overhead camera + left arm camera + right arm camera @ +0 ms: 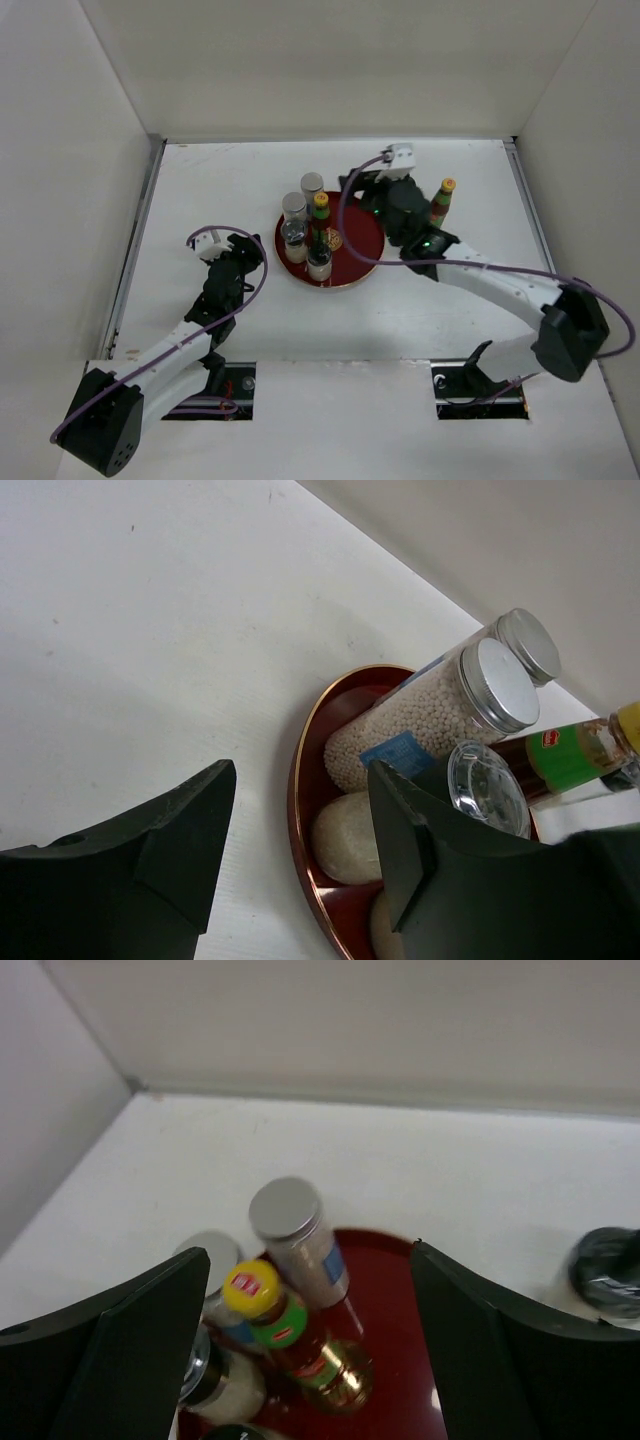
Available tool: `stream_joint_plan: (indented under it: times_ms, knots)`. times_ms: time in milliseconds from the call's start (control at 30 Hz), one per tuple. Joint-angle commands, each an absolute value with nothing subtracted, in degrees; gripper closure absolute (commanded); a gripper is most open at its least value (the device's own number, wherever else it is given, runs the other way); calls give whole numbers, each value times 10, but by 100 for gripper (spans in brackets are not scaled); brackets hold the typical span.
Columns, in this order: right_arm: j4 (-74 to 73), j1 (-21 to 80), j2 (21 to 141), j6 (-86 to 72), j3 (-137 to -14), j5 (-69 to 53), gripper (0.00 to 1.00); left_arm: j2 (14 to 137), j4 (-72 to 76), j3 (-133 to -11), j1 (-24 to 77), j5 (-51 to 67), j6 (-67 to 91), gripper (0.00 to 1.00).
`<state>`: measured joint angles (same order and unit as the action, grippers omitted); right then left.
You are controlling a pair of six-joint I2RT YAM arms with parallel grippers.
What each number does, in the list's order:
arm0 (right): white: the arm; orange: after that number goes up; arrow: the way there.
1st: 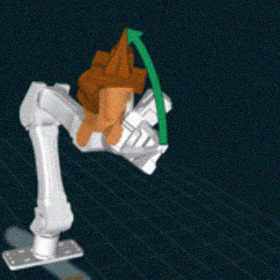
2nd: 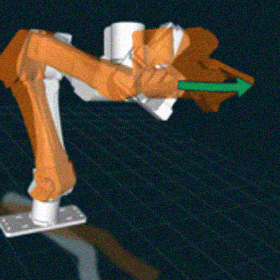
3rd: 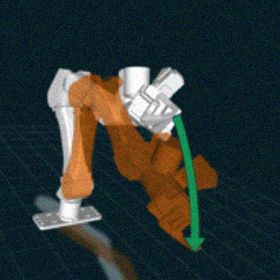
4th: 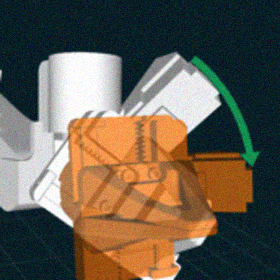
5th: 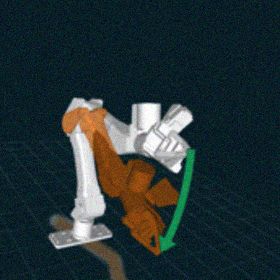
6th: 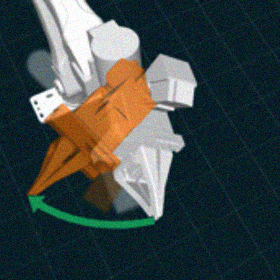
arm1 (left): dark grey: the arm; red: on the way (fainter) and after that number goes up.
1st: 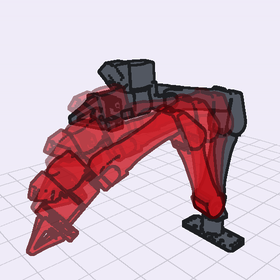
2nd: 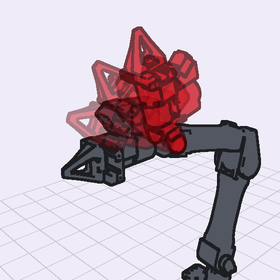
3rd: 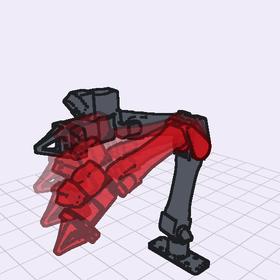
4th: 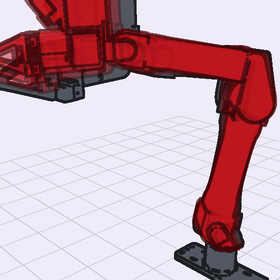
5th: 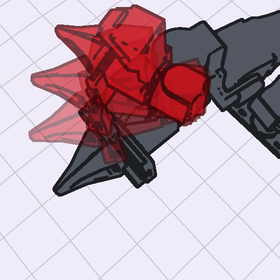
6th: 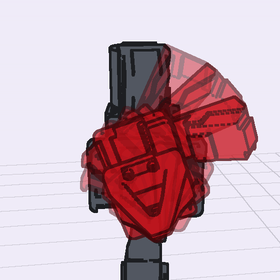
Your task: Organize the condiment bottles
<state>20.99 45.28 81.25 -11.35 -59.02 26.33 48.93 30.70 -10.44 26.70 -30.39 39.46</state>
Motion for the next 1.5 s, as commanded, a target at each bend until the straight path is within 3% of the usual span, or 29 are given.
stream_joint_plan:
  times_ms: [0, 133, 367, 533, 600, 833, 900, 1100, 1467]
  knots:
    - [193, 365, 738, -153, -561, 281, 14, 487, 337, -103, 270, -305, 397, 46]
    - [138, 243, 702, -184, -526, 320, 22, 499, 342, -105, 272, -301, 398, 46]
    - [87, 148, 774, -173, -553, 323, 12, 497, 348, -105, 278, -300, 396, 45]
    - [89, 127, 811, -177, -569, 292, 15, 499, 346, -105, 278, -299, 396, 45]
    - [90, 123, 823, -179, -573, 280, 20, 497, 348, -104, 278, -299, 397, 44]
    - [100, 123, 834, -183, -574, 293, 57, 504, 350, -106, 281, -301, 398, 44]
    - [112, 123, 820, -176, -573, 313, 64, 511, 352, -108, 281, -299, 397, 44]
    - [147, 138, 741, -145, -591, 364, 70, 514, 357, -108, 283, -299, 396, 44]
    - [128, 253, 690, -67, -699, 351, 71, 502, 359, -104, 279, -302, 395, 44]
